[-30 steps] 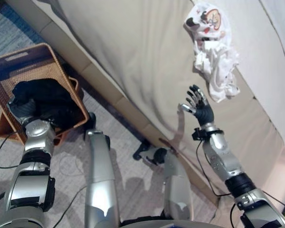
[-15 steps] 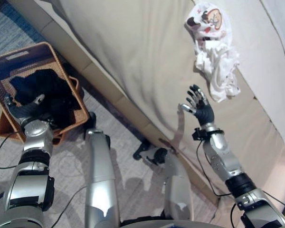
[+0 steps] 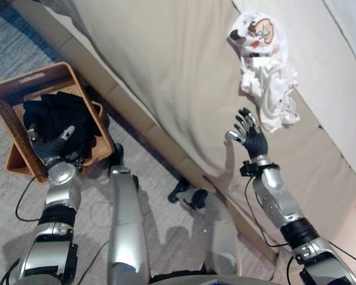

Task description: Pick up clothes into the bucket

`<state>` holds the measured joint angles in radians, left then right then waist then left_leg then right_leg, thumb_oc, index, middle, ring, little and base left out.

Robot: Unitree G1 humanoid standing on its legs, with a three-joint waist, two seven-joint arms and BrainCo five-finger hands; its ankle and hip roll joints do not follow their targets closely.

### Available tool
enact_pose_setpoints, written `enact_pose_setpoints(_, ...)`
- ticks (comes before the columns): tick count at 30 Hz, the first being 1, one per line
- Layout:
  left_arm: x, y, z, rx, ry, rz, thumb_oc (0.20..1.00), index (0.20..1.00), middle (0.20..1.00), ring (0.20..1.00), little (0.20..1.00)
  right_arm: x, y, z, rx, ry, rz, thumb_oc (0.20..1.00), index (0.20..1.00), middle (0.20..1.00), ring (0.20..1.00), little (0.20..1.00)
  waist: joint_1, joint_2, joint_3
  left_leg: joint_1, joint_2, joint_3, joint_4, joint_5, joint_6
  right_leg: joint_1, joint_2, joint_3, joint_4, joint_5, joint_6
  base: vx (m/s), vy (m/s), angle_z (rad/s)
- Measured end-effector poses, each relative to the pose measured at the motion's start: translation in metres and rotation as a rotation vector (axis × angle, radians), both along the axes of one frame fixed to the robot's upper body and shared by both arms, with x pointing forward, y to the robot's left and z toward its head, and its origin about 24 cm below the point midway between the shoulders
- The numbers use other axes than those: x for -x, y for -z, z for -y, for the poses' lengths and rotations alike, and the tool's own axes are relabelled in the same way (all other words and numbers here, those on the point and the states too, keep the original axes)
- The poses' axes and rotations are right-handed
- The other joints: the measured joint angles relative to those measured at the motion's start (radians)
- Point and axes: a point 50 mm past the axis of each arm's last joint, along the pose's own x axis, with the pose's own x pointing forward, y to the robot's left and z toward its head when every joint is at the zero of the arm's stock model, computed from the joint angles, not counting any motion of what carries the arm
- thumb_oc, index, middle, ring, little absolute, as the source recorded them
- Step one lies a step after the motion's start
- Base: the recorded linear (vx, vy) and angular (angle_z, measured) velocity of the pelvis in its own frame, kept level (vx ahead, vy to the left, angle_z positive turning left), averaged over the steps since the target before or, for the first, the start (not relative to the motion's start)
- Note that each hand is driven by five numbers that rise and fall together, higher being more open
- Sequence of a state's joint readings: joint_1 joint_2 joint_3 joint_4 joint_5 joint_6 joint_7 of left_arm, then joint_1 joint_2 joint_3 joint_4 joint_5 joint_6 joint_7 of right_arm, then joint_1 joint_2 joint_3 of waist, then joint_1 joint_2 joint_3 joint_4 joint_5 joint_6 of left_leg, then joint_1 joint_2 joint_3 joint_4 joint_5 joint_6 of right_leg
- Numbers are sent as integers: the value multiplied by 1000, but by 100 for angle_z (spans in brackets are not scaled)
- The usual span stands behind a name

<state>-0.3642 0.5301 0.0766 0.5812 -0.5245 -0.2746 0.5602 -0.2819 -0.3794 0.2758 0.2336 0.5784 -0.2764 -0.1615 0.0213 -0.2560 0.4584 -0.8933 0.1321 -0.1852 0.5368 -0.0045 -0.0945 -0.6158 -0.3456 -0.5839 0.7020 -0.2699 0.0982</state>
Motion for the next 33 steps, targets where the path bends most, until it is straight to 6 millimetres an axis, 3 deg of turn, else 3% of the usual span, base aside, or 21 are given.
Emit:
enact_pose_setpoints(5, 9, 1, 25, 27, 83, 114, 1000, 1000, 1000, 1000, 1000, 1, 11, 1, -31, 72, -40, 1000, 1000, 1000, 1000, 1000, 48, 5, 3, 154, 25, 56, -121, 38, -6, 79, 26, 34, -81, 33, -7, -13, 63, -22)
enact_pose_setpoints(10, 9, 4, 47, 17, 226, 130, 1000, 1000, 1000, 1000, 1000, -1, 17, 7, -25, 137, -66, 1000, 1000, 1000, 1000, 1000, 62, 24, 16, 311, 43, 147, -221, 61, -8, 163, 48, 99, -177, 82, 5, -21, 98, -38)
enact_pose_setpoints(14, 1, 7, 81, 37, 411, 143, 1000, 1000, 1000, 1000, 1000, -5, 19, 6, -2, 138, -82, 1000, 1000, 1000, 1000, 1000, 43, 71, 35, 456, 35, 229, -288, 65, -5, 260, 48, 147, -272, 134, 18, 38, 41, -35)
enact_pose_setpoints(19, 0, 9, 98, 58, 529, 146, 1000, 1000, 1000, 1000, 1000, -8, 29, 10, 74, 158, -153, 1000, 1000, 1000, 1000, 1000, 34, 100, 27, 581, 27, 283, -342, 66, -3, 352, 52, 188, -343, 166, 30, 96, 4, -23)
enact_pose_setpoints(23, 13, 35, 117, 116, 613, 70, 1000, 1000, 1000, 1000, 1000, -12, 24, 21, 212, 197, -148, 1000, 1000, 1000, 1000, 1000, 13, 182, -44, 662, 16, 317, -394, 68, -1, 426, 61, 203, -423, 201, 46, 91, -51, -15)
enact_pose_setpoints(25, 21, 48, 121, 141, 639, 27, 1000, 1000, 1000, 1000, 1000, -12, 24, 24, 276, 203, -157, 1000, 1000, 1000, 1000, 1000, 16, 198, -76, 699, 17, 335, -412, 70, 1, 452, 68, 218, -450, 210, 51, 101, -54, -25)
enact_pose_setpoints(29, 43, 76, 122, 214, 670, -83, 1000, 1000, 1000, 1000, 1000, -12, 28, 28, 376, 209, -178, 1000, 1000, 1000, 1000, 1000, -19, 203, -151, 760, 21, 353, -448, 70, 1, 496, 79, 230, -485, 213, 56, 92, -99, -13)
enact_pose_setpoints(33, 51, 86, 122, 242, 683, -122, 1000, 1000, 1000, 1000, 1000, -9, 32, 31, 414, 211, -196, 1000, 1000, 1000, 1000, 1000, -38, 208, -186, 804, 38, 371, -467, 68, -1, 531, 99, 245, -507, 214, 58, 65, -138, -14)
